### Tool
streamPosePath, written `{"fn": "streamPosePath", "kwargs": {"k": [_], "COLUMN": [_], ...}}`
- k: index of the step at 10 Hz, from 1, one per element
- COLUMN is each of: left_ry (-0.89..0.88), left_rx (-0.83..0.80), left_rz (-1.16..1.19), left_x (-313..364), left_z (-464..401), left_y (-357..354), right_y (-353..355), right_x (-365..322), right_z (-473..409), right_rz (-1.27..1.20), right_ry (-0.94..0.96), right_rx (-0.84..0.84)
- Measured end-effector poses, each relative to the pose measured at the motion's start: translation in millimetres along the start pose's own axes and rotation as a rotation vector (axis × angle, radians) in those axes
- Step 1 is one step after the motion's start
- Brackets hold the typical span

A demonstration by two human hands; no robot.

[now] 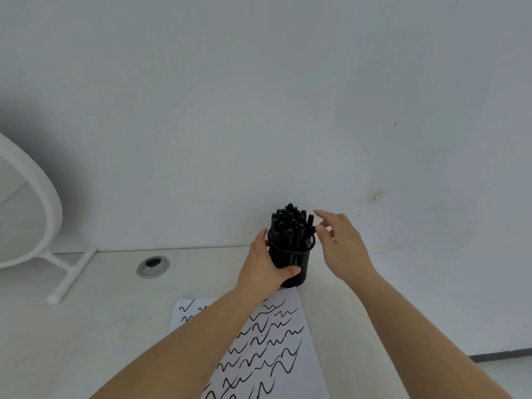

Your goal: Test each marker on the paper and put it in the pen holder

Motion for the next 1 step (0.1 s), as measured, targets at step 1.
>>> {"fn": "streamPosePath", "kwargs": {"k": [1], "left_ry": [0.036], "left_rx": [-0.004], "left_rz": [0.006], "left_x": [-4.5], "left_z": [17.1], "left_y": [16.5], "right_y": [22.8], "right_x": [-20.8], "right_z": [23.6], "right_rz": [-0.13], "right_ry": [0.044], "right_rx": [0.209]}}
Point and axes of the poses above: each hand's wrist, its own z-axis away from the middle knuckle, its own y-axis out of the back of the hand, x = y × z, the point moved 8 cm from there along -z, towards the middle knuckle, and after that the axes turned 6 degrees about y, right-handed, at the moved point
